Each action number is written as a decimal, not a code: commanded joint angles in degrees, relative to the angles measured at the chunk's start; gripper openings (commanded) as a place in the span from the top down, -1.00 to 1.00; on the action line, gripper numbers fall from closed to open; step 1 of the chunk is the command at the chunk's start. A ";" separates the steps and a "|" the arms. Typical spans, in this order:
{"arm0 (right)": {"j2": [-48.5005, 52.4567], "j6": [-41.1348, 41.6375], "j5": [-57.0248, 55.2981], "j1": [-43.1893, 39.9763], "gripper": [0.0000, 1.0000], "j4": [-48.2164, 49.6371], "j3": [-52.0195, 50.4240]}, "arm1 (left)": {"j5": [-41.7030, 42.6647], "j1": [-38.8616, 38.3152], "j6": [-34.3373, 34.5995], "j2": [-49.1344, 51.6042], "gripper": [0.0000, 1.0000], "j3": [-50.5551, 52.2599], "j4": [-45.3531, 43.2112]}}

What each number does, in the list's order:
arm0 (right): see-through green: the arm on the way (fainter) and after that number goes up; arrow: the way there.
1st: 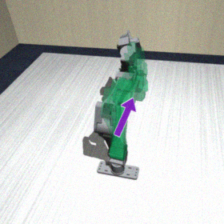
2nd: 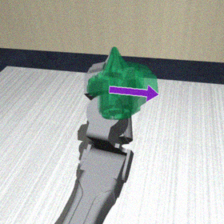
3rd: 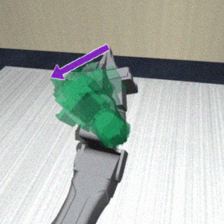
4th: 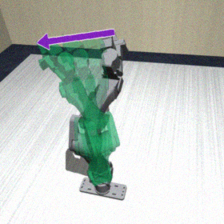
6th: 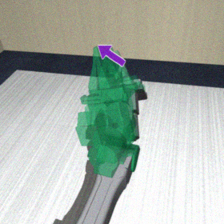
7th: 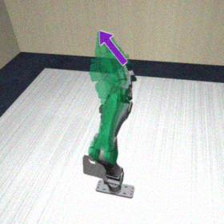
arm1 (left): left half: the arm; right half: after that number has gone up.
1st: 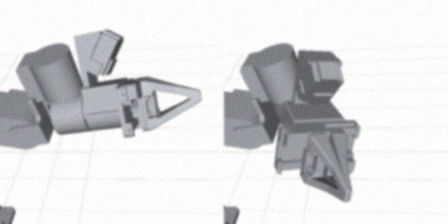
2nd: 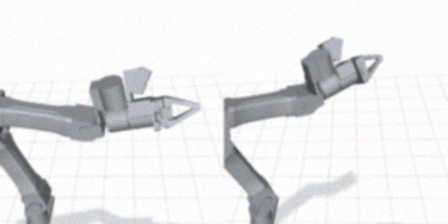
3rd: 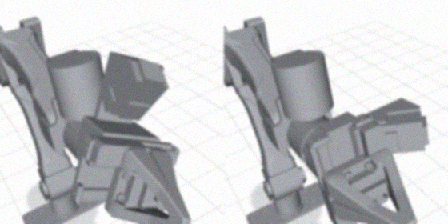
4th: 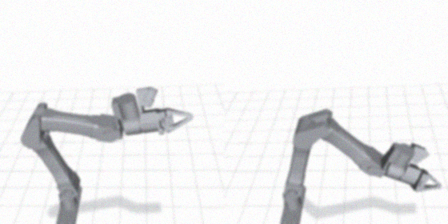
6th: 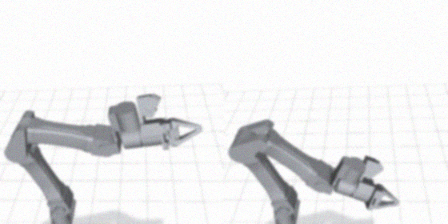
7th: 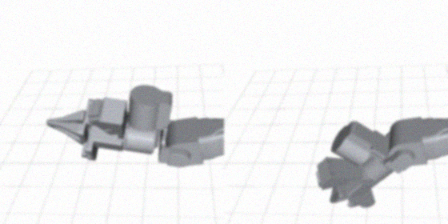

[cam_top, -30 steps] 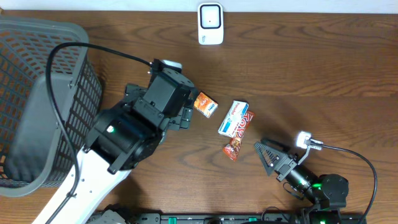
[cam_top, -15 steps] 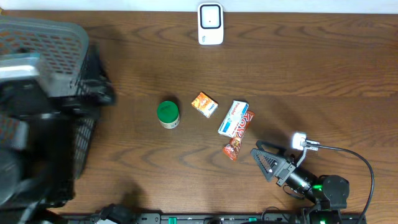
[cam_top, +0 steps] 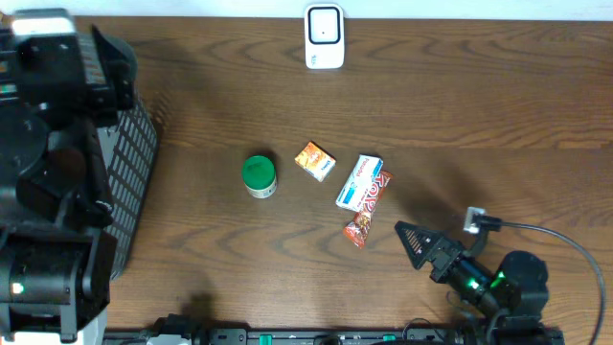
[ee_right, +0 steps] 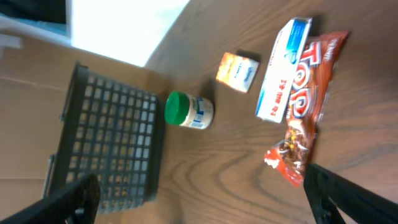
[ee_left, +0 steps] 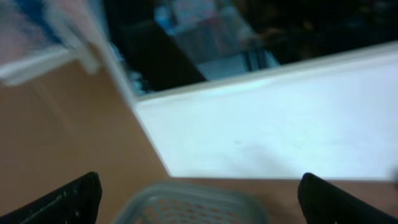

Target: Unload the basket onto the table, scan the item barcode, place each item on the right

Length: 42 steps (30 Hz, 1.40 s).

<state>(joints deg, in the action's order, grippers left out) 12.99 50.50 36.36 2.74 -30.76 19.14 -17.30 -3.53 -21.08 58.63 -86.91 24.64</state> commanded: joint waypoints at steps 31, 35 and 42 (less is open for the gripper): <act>59.69 -4.26 0.44 13.70 -0.99 27.23 10.32 | 13.86 1.49 -0.94 -16.50 -0.97 16.31 -7.85; 60.76 -3.78 -1.01 13.70 -0.99 27.41 10.32 | 13.86 1.51 -0.92 -16.50 -0.97 16.31 -7.85; 64.13 -3.65 -0.87 13.86 -0.99 30.77 10.32 | 13.86 1.49 -0.94 -16.50 -0.97 16.35 -7.82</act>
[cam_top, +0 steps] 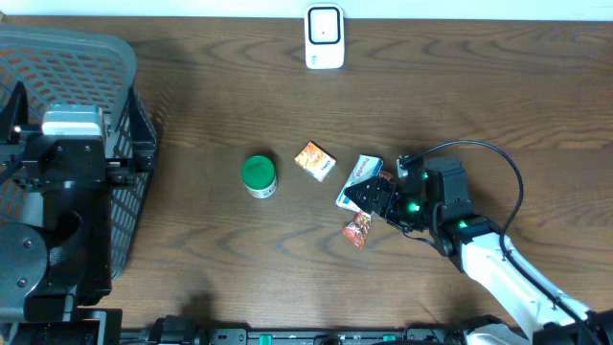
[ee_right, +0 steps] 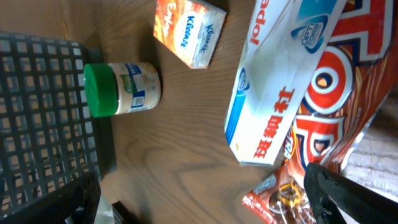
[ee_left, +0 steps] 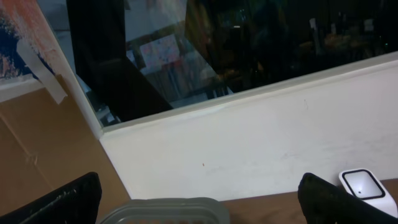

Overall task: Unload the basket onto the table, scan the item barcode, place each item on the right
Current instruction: 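Close the right gripper on the Panadol box end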

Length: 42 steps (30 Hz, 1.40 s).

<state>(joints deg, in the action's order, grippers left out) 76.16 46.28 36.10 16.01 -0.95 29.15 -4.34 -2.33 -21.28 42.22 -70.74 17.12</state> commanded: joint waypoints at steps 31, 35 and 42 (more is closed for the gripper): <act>5.22 3.45 2.34 0.59 -0.99 6.16 0.33 | 0.90 0.28 -0.76 -0.09 -0.97 0.70 -0.33; 3.41 3.63 2.36 0.59 -0.99 5.22 0.33 | 0.90 0.31 -1.22 -0.09 -0.97 1.66 -1.05; 3.34 2.93 0.26 0.59 -0.98 5.35 0.33 | 0.90 0.33 -1.60 -0.09 -0.97 2.25 -1.60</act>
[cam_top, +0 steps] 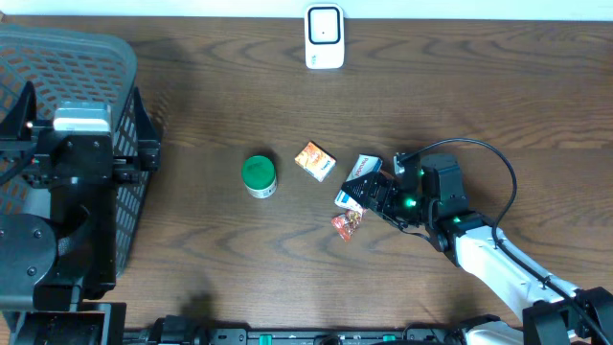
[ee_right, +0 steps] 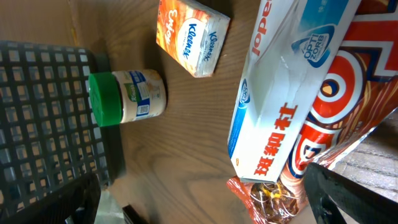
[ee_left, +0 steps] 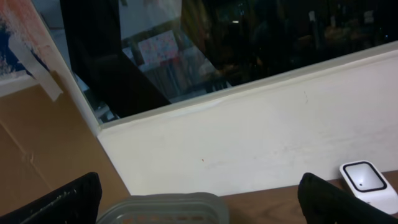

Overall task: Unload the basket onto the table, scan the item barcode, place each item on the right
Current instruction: 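Close the right gripper on the Panadol box end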

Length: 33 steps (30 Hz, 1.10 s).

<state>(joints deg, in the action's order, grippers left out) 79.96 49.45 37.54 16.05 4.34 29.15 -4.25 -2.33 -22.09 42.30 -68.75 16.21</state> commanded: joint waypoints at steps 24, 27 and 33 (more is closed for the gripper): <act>2.19 1.81 -4.68 0.55 -0.99 4.02 0.33 | 0.81 0.33 -0.79 -0.17 -0.97 0.28 -0.66; 4.11 2.01 -4.37 0.55 -0.99 5.64 0.33 | 0.81 0.33 -0.79 -0.17 -0.97 0.28 -0.66; 7.10 3.50 -2.08 0.57 -0.99 9.88 0.33 | 0.81 0.33 -0.79 -0.17 -0.97 0.28 -0.63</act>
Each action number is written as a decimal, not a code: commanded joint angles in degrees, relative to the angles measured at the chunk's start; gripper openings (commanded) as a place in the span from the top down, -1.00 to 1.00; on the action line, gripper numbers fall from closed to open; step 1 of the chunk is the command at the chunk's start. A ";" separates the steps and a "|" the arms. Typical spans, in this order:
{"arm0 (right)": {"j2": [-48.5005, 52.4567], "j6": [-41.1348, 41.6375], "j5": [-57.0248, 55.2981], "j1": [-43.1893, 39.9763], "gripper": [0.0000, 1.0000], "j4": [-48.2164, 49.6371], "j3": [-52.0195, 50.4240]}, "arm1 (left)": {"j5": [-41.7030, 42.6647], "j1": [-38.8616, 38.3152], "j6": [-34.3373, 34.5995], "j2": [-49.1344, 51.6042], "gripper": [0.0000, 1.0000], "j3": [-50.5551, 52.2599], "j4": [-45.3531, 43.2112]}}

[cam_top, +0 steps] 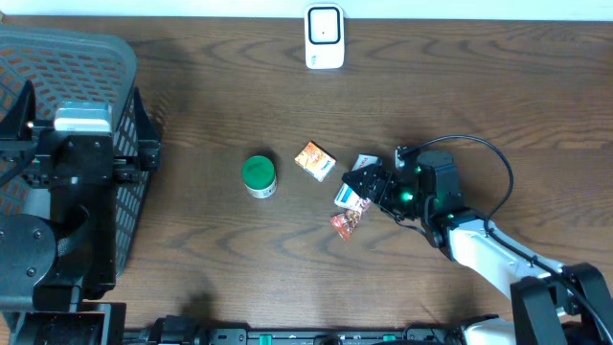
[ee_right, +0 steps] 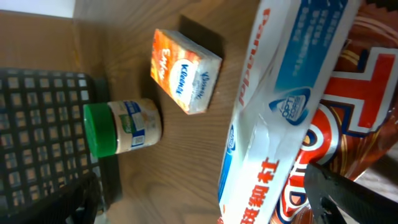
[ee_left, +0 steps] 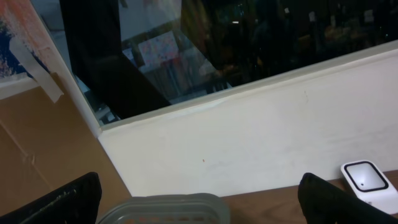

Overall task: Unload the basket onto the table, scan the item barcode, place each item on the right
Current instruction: 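Close the right gripper on the Panadol box end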

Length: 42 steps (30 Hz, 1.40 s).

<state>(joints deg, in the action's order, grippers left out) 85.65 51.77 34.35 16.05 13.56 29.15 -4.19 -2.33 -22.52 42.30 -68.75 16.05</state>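
Observation:
The white scanner (cam_top: 324, 36) stands at the table's far edge. A white-and-blue box (ee_right: 280, 118) lies against a red snack bag (ee_right: 351, 118) at mid-table. My right gripper (ee_right: 200, 177) is open low over them, with the box's near end and the bag's edge between its spread fingers (ee_right: 348, 199). In the overhead view the right gripper (cam_top: 368, 182) covers the box (cam_top: 347, 197), and the bag (cam_top: 345, 222) pokes out below it. My left gripper (ee_left: 199, 183) is open and holds nothing. It is raised above the basket and faces the back wall.
An orange tissue pack (cam_top: 315, 161) and a green-lidded jar (cam_top: 259, 176) lie left of the box. A grey mesh basket (cam_top: 120, 67) fills the left side under the left arm. The right arm's cable (cam_top: 498, 163) loops behind it.
My right gripper has edged a little left and farther over the box, which now looks larger and nearer in the right wrist view. The left arm and the other items have not moved.
At first my right gripper hung low at the front right, away from the items, and the left wrist view was blurred. Then the right gripper stood open at the box and snack bag. The bag's lower end shifted slightly left, and the gripper now sits over the box.

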 commanded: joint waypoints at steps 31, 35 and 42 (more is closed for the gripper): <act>2.91 4.13 -3.93 4.07 -0.99 2.27 0.42 | 0.74 0.33 -0.35 -0.13 -0.97 0.28 -0.35; 4.94 4.15 -4.98 4.28 -0.89 2.29 0.42 | 0.74 0.33 -0.35 -0.13 -0.97 0.28 -0.35; 10.34 4.13 -5.35 4.28 -0.51 3.85 0.42 | 0.74 0.33 -0.35 -0.13 -0.97 0.28 -0.33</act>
<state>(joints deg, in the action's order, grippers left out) 92.53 55.90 32.21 19.99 17.98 30.30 -4.16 -2.33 -22.55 42.30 -68.75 16.05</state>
